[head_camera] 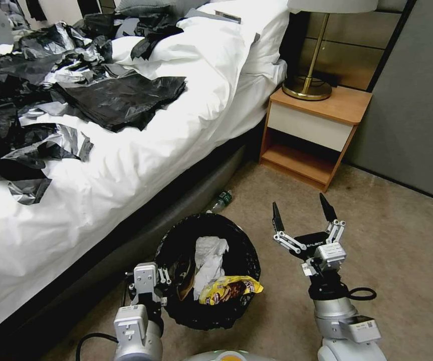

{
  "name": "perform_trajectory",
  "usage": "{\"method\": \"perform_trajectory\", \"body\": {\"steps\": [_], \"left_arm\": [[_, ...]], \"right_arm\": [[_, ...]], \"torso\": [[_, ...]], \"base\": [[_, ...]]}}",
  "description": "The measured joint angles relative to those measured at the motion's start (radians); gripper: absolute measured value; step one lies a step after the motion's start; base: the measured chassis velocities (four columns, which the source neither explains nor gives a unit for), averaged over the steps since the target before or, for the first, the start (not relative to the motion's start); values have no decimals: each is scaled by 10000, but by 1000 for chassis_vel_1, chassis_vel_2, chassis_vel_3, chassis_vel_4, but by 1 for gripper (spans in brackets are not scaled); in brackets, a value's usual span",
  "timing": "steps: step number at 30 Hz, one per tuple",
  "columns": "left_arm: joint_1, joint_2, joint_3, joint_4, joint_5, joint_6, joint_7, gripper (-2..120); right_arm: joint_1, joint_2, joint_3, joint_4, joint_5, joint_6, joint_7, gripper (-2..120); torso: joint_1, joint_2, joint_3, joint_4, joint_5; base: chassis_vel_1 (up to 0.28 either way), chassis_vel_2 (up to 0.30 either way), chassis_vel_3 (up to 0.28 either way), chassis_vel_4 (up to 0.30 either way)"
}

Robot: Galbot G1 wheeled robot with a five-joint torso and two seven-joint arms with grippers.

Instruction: Pick up the trash bin, then pick up the garbage from the floor and place it into the trash bin.

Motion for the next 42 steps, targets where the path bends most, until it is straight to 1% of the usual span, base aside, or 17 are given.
{"method": "perform_trajectory", "body": {"steps": [9, 11, 12, 16, 20, 28, 42], "left_arm": [[11, 13, -107, -91, -32, -10, 0, 0], [44, 40, -237, -123, -80, -26, -50, 0], [44, 40, -237, -123, -80, -26, -50, 0], [104, 40, -398, -147, -166, -69, -104, 0], [104, 5, -480, -147, -217, -72, -132, 0], [85, -39, -472, -33, -218, -70, -133, 0], [50, -42, -366, 11, -210, -67, -131, 0]], "right_arm": [[187, -58, 15, -5, -34, -47, 1, 100], [343, -129, 22, -51, -38, -366, 45, 100], [343, -129, 22, -51, -38, -366, 45, 100], [936, -315, -88, -282, 400, -1452, 214, 100], [1280, -363, -266, -565, 462, -1788, 217, 100], [1330, -299, -453, -828, 358, -1776, 118, 100], [1086, -288, -316, -690, 234, -1646, 106, 100]], "torso": [[0, 0, 0, 0, 0], [0, 0, 0, 0, 0], [0, 0, 0, 0, 0], [0, 0, 0, 1, 0], [0, 0, 0, 1, 1], [-1, 0, -1, -1, 0], [-1, 0, -1, 0, 0]], "base": [[0, 0, 0, 0], [0, 0, 0, 0], [0, 0, 0, 0], [0, 0, 0, 0], [0, 0, 0, 0], [0, 0, 0, 0], [39, 34, 36, 32]]}}
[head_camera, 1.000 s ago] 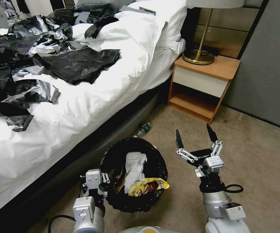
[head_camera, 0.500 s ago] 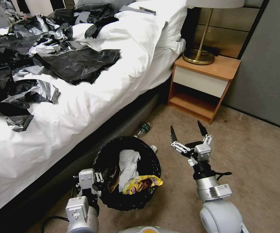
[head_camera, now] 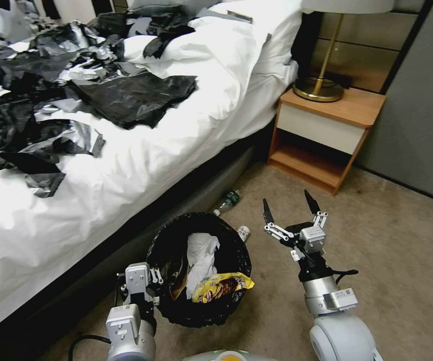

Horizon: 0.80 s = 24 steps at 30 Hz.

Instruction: Pick up the trash bin, then pick up the garbage from the floor and place it into the trash bin.

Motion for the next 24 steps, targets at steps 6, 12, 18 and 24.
{"method": "perform_trajectory", "body": {"steps": [6, 12, 18, 24], "left_arm": [[36, -3, 13, -66, 27, -7, 0, 0], [43, -18, 32, -81, 63, -70, 2, 0], [47, -38, 73, -38, 123, -169, 7, 0], [55, -56, 83, -17, 151, -170, 12, 0]], "right_arm": [[-104, 25, 5, 85, -112, 71, -2, 100], [-115, 27, 4, 88, -128, 37, 38, 100], [206, -22, -365, -204, 607, -1897, 963, 100], [867, -48, -633, -995, 1313, -3856, 1609, 100]], "torso": [[0, 0, 0, 1, 0], [1, 1, 0, 0, 0], [0, 0, 0, -2, 0], [0, 0, 0, -2, -1]], "base": [[90, 80, 88, 91], [71, 84, 78, 85], [41, 36, 41, 36], [0, 0, 0, 0]]}}
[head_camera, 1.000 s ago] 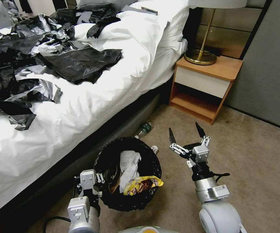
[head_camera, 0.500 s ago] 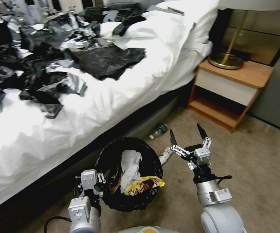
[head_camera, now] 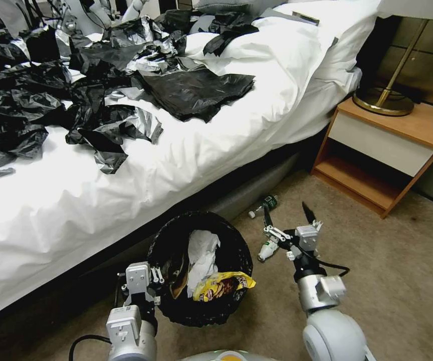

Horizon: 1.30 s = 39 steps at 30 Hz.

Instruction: Pick up the trash bin, then pick up the garbage from the floor and place it into the trash bin.

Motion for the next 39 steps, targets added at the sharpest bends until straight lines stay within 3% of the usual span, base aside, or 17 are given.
{"method": "perform_trajectory", "body": {"steps": [2, 4, 6, 7, 10, 12, 25, 39], "left_arm": [[4, -20, 23, 30, 36, 0, 7, 0], [4, -22, 23, 34, 40, 0, 7, 0], [16, -41, 29, 57, 74, -1, 14, 0], [16, -41, 29, 57, 74, -1, 14, 0], [25, -42, -14, 72, 77, -1, 22, 0], [24, -45, -23, 91, 79, -1, 23, 0], [50, -128, -27, 279, 173, 25, 55, 0], [180, -187, 125, 229, 442, -26, 93, 0]], "right_arm": [[623, 21, -180, -956, 230, -665, 270, 100], [674, 22, -198, -1030, 256, -725, 286, 100], [1622, 74, -408, -2428, 879, -1633, 462, 100], [1622, 74, -408, -2428, 879, -1633, 462, 100], [2643, 217, -431, -4326, 1580, -2325, 472, 100], [2866, 270, -410, -4812, 1674, -2390, 472, 100], [4563, 824, -62, -8804, 1719, -1249, -261, 100], [5125, 877, 72, -10209, 2452, -705, -807, 97]], "torso": [[1, 0, 0, 3, 4], [1, 0, 0, 2, 3], [1, 0, 0, 4, 2], [1, 0, 0, 4, 2], [1, 0, 0, 2, 1], [1, 0, 0, 3, 3], [1, 0, 0, 3, 1], [1, 0, 0, 2, 1]], "base": [[0, 0, 0, 0], [0, 0, 0, 0], [0, 0, 0, 0], [0, 0, 0, 0], [0, 0, 0, 0], [0, 0, 0, 0], [0, 0, 0, 0], [0, 0, 0, 0]]}}
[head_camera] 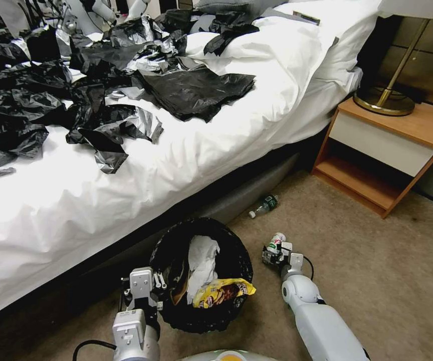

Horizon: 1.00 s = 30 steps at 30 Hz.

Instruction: Pick up the trash bin, then pick up the garbage from the floor and place it into the trash bin.

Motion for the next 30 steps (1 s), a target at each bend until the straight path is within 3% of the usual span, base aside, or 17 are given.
{"method": "perform_trajectory", "body": {"steps": [8, 14, 21, 30], "left_arm": [[46, 12, -4, -72, 44, -26, 14, 0], [49, 25, 37, -82, 70, -58, 25, 0], [47, 38, 70, -80, 73, -80, 26, 0], [46, 47, 73, -62, 74, -89, 28, 0]], "right_arm": [[-82, 69, -5, 97, -169, 104, 12, 74], [-193, 47, 32, 309, -304, 154, 69, 48], [-289, -14, 58, 405, -356, 219, 87, 39], [-339, -112, 69, 643, -148, 221, 165, 38]], "torso": [[0, 0, 0, 0, 0], [0, 0, 0, 0, 0], [0, 0, 0, -1, 0], [-1, 0, 0, 0, 0]], "base": [[0, 0, 0, 0], [0, 0, 0, 0], [0, 0, 0, 0], [0, 0, 0, 0]]}}
